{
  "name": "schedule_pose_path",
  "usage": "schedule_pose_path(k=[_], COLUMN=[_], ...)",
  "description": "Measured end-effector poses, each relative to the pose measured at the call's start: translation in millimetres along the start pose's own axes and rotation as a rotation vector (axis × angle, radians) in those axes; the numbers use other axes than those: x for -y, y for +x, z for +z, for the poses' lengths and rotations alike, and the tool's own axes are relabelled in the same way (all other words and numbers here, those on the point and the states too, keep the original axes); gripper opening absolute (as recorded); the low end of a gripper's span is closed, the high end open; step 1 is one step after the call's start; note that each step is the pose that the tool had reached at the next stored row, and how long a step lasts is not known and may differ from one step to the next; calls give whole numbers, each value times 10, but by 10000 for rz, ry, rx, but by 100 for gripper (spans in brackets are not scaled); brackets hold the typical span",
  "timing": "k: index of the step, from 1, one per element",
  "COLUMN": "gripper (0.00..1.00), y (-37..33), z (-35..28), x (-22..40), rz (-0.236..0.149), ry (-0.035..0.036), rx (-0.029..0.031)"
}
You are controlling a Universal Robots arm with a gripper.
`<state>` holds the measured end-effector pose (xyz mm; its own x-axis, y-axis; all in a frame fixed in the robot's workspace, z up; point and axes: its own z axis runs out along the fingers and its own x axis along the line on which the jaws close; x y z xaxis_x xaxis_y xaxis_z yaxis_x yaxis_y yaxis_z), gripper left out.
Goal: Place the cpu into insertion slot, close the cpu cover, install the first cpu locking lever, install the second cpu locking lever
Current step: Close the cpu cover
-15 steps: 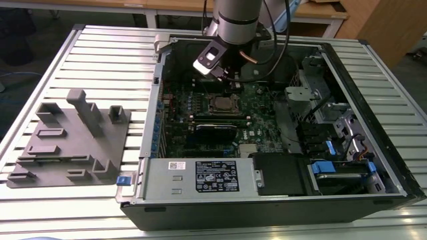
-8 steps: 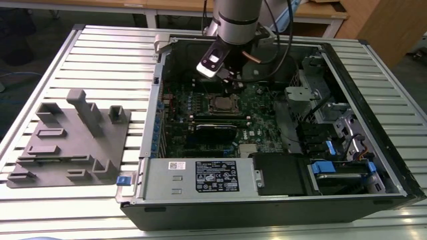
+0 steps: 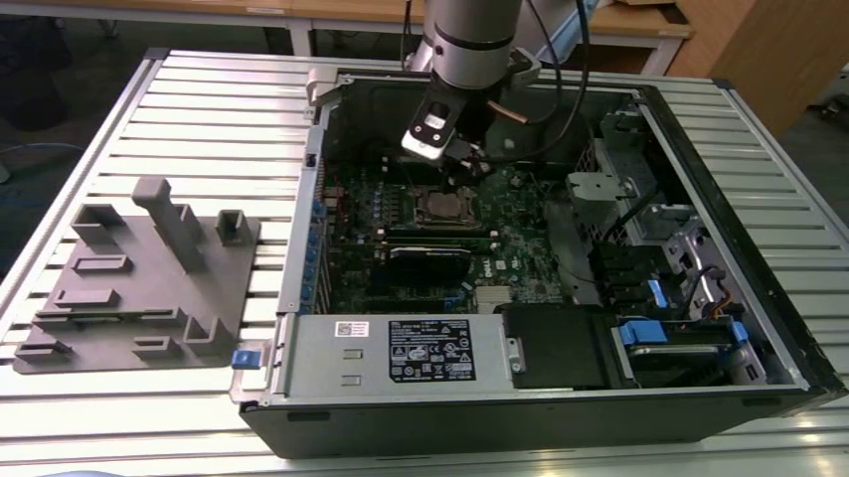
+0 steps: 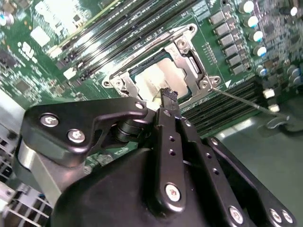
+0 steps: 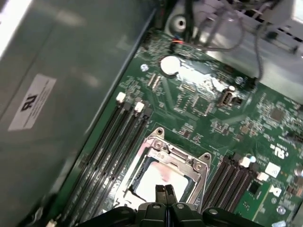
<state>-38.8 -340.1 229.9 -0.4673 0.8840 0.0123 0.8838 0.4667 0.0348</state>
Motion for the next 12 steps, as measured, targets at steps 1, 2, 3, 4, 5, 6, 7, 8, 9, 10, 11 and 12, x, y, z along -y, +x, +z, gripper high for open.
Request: schedule_pose_path(k=[1,2,3,4,5,6,7,8,9,10,11,12], gripper=[11,11,11,11,11,11,11,11,11,11,11,11], y=[0,0,0,0,0,0,0,0,0,0,0,0], z=[1,1,2,3,3,4,5,6,7,8,9,10], x=[0,0,0,0,0,1,1,0,0,1,0,0], rz=[-179,-360,-538,-719,-914,-1094,-1274,-1453,-1634,-1812,-1993,-2189], ry=[2,5,6,9,11,14,17,18,20,23,25,27], rx=[-6,-12,-19,-25,-31,-38,-44,-51,-56,-63,-69,-76])
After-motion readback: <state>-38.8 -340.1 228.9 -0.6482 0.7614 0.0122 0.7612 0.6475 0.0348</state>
